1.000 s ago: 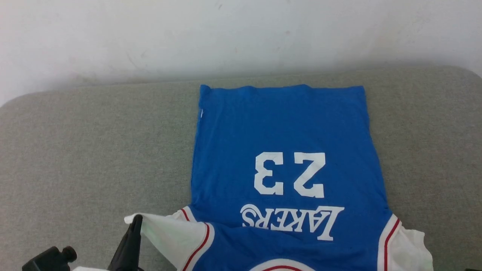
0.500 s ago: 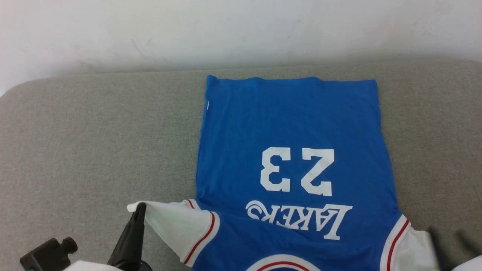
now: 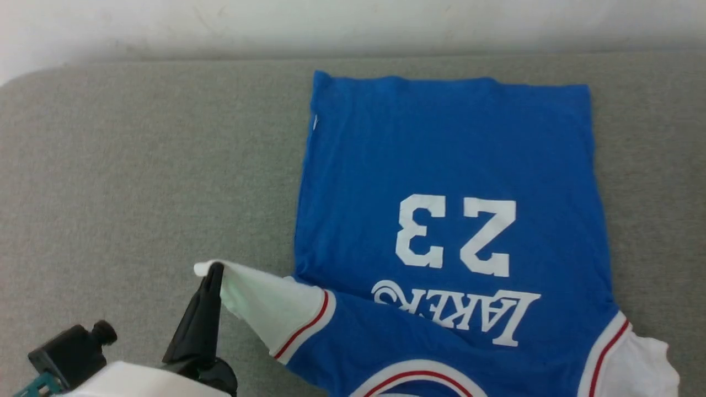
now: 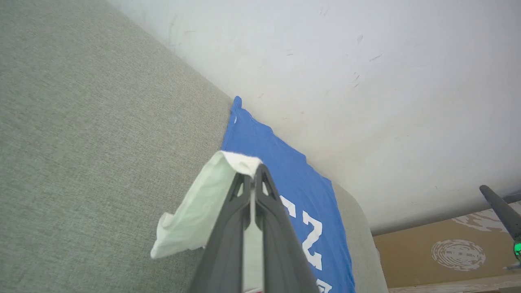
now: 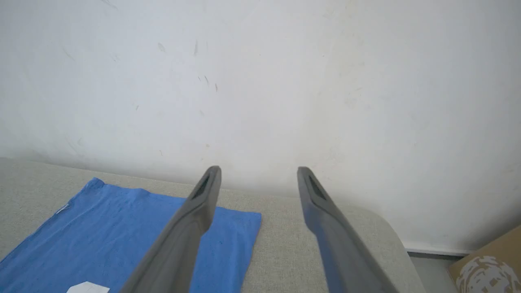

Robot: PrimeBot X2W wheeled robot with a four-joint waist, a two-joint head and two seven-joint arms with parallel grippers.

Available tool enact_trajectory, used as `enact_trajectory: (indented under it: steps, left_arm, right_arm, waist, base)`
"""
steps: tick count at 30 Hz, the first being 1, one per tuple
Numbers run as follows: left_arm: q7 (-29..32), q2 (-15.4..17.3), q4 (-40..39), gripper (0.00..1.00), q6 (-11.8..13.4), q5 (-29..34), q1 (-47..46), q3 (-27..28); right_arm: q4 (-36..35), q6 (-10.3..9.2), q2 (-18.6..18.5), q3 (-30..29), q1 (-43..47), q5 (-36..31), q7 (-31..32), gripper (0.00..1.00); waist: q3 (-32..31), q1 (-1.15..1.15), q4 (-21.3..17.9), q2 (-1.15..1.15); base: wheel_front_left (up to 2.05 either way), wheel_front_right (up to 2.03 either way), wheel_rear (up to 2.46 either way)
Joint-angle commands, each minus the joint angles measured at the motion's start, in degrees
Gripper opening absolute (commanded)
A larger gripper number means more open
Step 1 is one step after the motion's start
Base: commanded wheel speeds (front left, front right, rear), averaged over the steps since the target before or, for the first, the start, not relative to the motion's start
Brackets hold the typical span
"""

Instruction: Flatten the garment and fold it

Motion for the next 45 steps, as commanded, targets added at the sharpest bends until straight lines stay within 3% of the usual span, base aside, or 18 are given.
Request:
enact_trajectory:
  steps: [1,8,14,19,28,29,30,31,37,41,45]
  left_arm:
    - [-0.45,0.00,-0.25,0.00,-0.59,0.46,-1.15,-0.22]
    - [-0.61,-0.41,-0.50,0.00,-1.57,0.99,-4.80,-2.15]
    - [-1.57,-1.01,-0.22,0.00,-2.27,1.14,-6.64,-3.11]
    - [-2.35,-1.27,0.18,0.00,-2.95,1.17,-7.70,-3.56]
    - [-2.86,-1.06,0.14,0.00,-3.42,1.45,-8.84,-3.49]
    - [-2.85,-1.00,0.15,0.00,-3.40,1.47,-8.91,-3.41]
    - [-2.84,-0.96,0.16,0.00,-3.37,1.46,-8.98,-3.34]
    - [-2.83,-0.94,0.20,0.00,-3.35,1.45,-9.06,-3.30]
    - [-3.20,-0.99,0.58,0.00,-3.12,1.46,-9.03,-2.97]
    - [-3.51,-0.73,0.58,0.00,-2.88,1.59,-8.29,-2.31]
    - [-3.53,-0.40,0.31,0.00,-2.28,1.60,-6.80,-1.51]
  right_arm:
    - [1.97,-0.06,0.29,0.04,-2.10,-0.09,0.23,1.00]
    - [22.86,-0.06,1.11,-0.44,-19.50,-5.79,0.01,1.00]
    - [35.36,-0.06,2.96,-4.09,-25.67,-11.52,1.07,1.00]
    - [40.78,-0.06,3.20,-6.52,-25.95,-15.49,1.85,1.00]
    - [43.69,-0.06,3.79,-10.21,-25.31,-21.23,5.41,1.00]
    - [43.73,-0.06,4.14,-10.69,-25.43,-21.75,6.17,0.77]
    - [43.62,-0.06,4.52,-11.02,-25.57,-22.19,6.60,0.22]
    - [43.47,-0.06,4.80,-10.95,-25.61,-22.43,6.84,0.00]
    - [42.03,-0.06,5.22,-8.99,-25.29,-20.31,2.49,0.00]
    - [38.70,-0.06,5.02,-5.99,-23.13,-13.91,-2.10,0.00]
    - [31.20,-0.06,4.20,-6.20,-14.92,-6.90,-3.16,0.00]
  waist:
    - [3.07,-0.02,1.82,0.00]
    - [8.83,-0.02,5.46,0.00]
    - [13.55,-0.02,7.90,0.00]
    - [16.35,-0.02,9.05,0.00]
    - [18.57,-0.02,9.15,0.00]
    - [18.55,-0.02,9.06,0.00]
    - [18.49,-0.02,8.99,0.00]
    - [18.36,-0.02,8.93,0.00]
    - [16.55,-0.02,8.05,0.00]
    - [13.05,-0.02,6.71,0.00]
    - [8.66,-0.02,4.54,0.00]
  base:
    - [0.00,0.00,0.00]
    - [0.00,0.00,0.00]
    - [0.00,0.00,0.00]
    - [0.00,0.00,0.00]
    - [0.00,0.00,0.00]
    - [0.00,0.00,0.00]
    - [0.00,0.00,0.00]
    - [0.00,0.00,0.00]
    - [0.00,0.00,0.00]
    - [0.00,0.00,0.00]
    - [0.00,0.00,0.00]
